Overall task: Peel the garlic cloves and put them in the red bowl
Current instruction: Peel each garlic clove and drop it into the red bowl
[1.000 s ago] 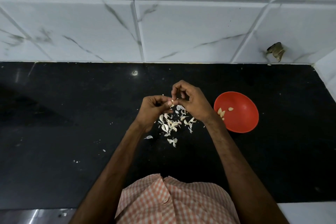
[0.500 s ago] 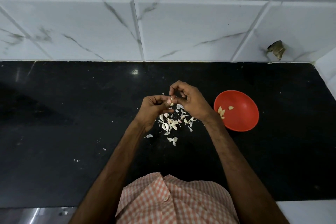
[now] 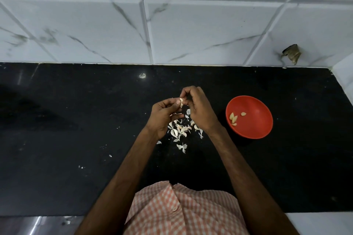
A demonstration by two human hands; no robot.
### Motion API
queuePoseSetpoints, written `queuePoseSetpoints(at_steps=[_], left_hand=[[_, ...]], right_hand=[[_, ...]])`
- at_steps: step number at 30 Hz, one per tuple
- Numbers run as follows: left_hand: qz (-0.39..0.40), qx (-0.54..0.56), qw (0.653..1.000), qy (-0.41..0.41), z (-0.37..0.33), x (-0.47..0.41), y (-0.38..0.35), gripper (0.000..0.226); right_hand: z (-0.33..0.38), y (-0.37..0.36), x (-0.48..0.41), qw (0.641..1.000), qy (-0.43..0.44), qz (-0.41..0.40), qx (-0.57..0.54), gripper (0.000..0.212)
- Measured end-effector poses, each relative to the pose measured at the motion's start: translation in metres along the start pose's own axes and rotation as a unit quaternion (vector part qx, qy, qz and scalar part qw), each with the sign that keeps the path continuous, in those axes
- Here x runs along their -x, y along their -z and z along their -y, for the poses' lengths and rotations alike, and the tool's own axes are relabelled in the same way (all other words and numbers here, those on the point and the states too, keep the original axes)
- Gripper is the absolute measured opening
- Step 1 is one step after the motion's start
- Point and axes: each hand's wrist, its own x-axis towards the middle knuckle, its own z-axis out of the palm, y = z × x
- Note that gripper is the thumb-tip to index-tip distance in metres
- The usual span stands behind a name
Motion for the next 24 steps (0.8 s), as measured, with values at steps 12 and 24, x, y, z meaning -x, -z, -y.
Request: queuePoseSetpoints(at_steps=[12,24], left_hand=[[-0.049,0.09,0.995,0.01,-0.006,0.0,-0.006,0.017],[-0.08,0.122,0.988,0.042,-0.003,0.004,0.0,0.024]], right_hand=[[0.004,-0.005,0.004,0.997,0.033,-0.07,0.009,0.029],[-0.014,-0.016,0.011,0.997,-0.013,-0.078,-0.02,0.017]])
